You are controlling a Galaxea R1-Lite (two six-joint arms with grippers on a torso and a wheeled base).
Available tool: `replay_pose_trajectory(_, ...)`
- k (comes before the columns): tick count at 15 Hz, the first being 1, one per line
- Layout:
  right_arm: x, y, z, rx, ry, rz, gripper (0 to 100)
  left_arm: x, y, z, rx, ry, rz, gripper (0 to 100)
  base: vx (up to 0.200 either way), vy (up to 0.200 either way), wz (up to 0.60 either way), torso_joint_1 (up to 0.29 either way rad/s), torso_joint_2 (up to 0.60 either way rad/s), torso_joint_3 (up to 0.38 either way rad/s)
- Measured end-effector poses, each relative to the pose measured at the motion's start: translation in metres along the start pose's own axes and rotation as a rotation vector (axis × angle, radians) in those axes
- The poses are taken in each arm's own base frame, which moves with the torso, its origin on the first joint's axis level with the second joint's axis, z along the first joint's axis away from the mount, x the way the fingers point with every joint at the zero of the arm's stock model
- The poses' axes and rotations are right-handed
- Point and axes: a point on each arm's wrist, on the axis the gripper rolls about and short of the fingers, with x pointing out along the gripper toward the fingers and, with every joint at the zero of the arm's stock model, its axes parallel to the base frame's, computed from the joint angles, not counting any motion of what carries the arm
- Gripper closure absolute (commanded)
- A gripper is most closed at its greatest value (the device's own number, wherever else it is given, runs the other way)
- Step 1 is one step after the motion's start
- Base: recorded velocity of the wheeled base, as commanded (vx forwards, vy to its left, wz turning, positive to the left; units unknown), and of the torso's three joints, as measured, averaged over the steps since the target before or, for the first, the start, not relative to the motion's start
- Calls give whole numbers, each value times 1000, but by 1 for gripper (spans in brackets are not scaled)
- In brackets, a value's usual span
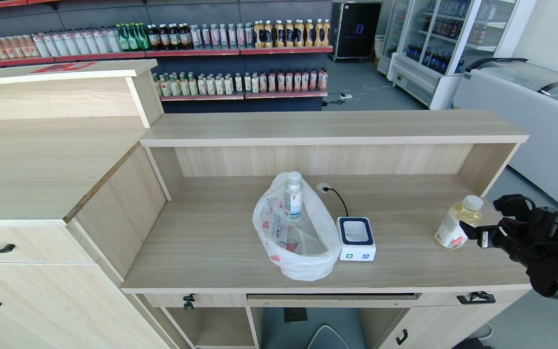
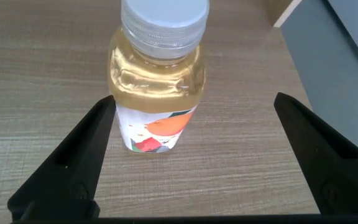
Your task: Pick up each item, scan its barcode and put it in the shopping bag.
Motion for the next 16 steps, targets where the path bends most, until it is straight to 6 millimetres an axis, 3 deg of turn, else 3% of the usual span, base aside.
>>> replay_pose_trajectory(9,24,20,-8,-16,-10,45,0,0,0,0,0,0,0,0,0,0,0,0,0,0)
replay_pose_trajectory(16,49,20,-13,-26,-48,36,0,0,0,0,0,0,0,0,0,0,0,0,0,0)
